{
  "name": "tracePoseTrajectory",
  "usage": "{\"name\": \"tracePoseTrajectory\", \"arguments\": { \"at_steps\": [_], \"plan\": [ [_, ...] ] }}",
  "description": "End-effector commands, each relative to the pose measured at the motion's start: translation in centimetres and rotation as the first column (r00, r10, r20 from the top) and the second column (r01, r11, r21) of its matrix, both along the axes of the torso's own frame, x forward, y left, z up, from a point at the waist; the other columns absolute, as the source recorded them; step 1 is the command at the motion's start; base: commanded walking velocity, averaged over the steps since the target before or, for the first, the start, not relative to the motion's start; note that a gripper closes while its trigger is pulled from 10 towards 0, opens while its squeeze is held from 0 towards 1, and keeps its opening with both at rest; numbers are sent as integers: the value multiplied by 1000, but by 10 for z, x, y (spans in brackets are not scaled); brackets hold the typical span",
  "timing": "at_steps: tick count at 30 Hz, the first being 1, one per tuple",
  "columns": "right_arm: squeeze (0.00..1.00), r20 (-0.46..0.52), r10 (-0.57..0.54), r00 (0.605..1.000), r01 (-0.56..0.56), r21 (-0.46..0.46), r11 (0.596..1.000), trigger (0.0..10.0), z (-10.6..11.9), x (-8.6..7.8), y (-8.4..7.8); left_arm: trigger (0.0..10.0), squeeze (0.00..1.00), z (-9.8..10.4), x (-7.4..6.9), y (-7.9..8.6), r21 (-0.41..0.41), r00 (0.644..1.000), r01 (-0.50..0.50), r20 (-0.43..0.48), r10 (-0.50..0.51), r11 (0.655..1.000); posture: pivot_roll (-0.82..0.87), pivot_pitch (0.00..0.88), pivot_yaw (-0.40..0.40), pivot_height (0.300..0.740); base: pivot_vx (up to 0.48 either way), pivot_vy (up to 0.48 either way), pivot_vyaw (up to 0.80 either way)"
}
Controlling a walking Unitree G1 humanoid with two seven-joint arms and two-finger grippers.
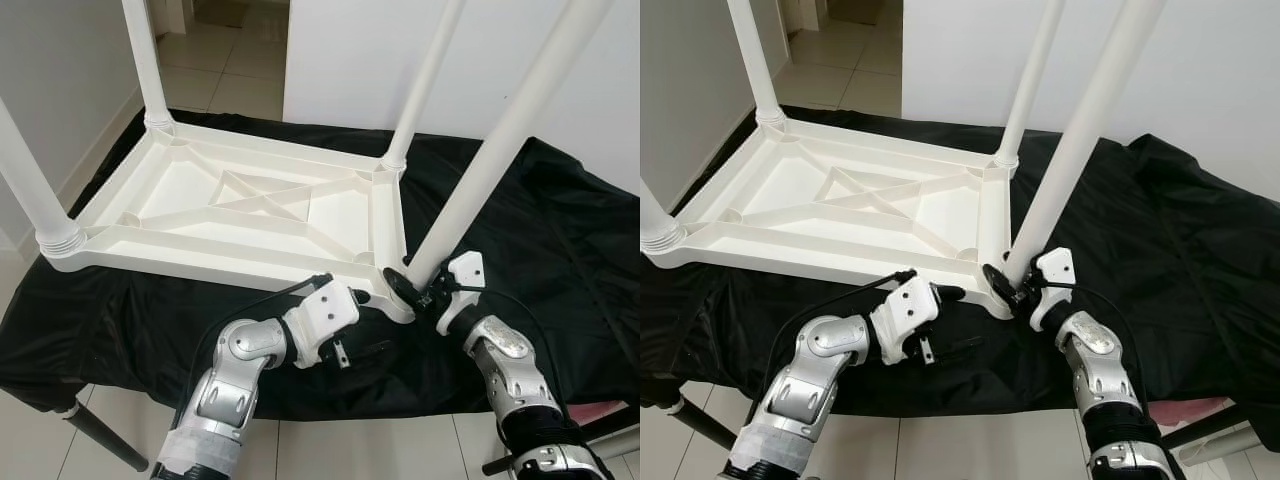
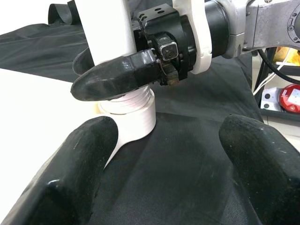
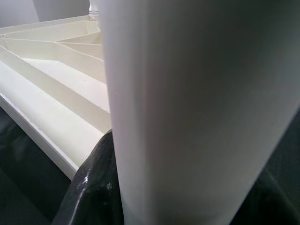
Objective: Building children table
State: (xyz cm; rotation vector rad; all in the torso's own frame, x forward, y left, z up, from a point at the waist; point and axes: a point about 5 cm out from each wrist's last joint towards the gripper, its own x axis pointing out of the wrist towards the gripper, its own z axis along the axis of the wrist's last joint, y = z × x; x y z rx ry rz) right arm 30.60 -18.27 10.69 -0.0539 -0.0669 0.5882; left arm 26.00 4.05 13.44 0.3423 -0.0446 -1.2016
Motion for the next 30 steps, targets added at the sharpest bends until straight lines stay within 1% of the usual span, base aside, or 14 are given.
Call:
{"name": "tracePoseTrajectory", "arguments": {
  "at_steps": [1,6,7,10,11,14,18,21,24,25,26,27,28,30],
  "plan": [
    [0,-42,-9,999,8,-32,999,4667,-12,-6,-5,10000,0,0,6,0,-30,987,-159,28,159,987,15,0,-91,740,0,0,0],
    [0,-38,-17,999,15,-32,999,4667,-12,-6,-5,10000,0,0,7,0,-30,987,-158,28,158,987,15,0,-91,740,0,0,0],
    [0,-35,-49,998,49,-14,999,10000,-11,-7,-4,10000,0,0,7,-1,-30,987,-157,29,158,987,3,0,-88,740,0,0,0],
    [0,-41,-107,993,107,-15,994,10000,-11,-8,-4,10000,0,0,7,-2,-31,987,-156,29,157,987,-1,0,-87,740,0,0,0],
    [0,-68,-273,960,273,-11,962,10000,-16,-9,-4,10000,0,1,7,-3,-34,987,-155,28,156,987,-3,0,-88,740,0,0,0],
    [0,-76,-311,947,311,-8,950,10000,-17,-10,-4,10000,0,1,7,-3,-35,987,-155,28,156,987,-4,0,-88,740,0,0,0],
    [0,-114,-386,915,392,39,919,10000,-20,-15,7,10000,0,0,7,-3,-36,987,-158,28,159,987,-11,0,-86,740,0,0,0],
    [0,-134,-487,863,499,79,863,10000,-22,-19,18,10000,0,-1,7,-3,-36,987,-160,29,161,987,-13,0,-87,740,0,0,0],
    [0,-134,-487,863,499,79,863,10000,-22,-19,18,10000,0,-1,7,-3,-36,987,-160,29,161,987,-13,0,-87,740,0,0,0],
    [0,-142,-534,833,549,100,830,10000,-22,-20,24,10000,0,-1,7,-3,-37,986,-160,29,161,986,-14,0,-89,740,0,0,0],
    [0,-142,-534,833,549,100,830,10000,-22,-20,24,10000,0,-1,7,-3,-37,986,-160,29,161,986,-14,0,-89,740,0,0,0],
    [0,-173,-591,788,614,135,778,10000,-21,-19,36,10000,0,0,8,-4,-41,986,-164,27,165,986,-11,0,-93,740,0,0,0],
    [0,-188,-605,774,632,151,760,10000,-20,-18,48,10000,0,0,8,-4,-43,985,-167,26,168,985,-10,0,-92,740,0,0,0],
    [0,-188,-611,769,638,153,755,10000,-17,-18,56,10000,0,0,8,-4,-46,985,-170,24,171,984,-10,0,-92,740,0,0,0]
  ]
}}
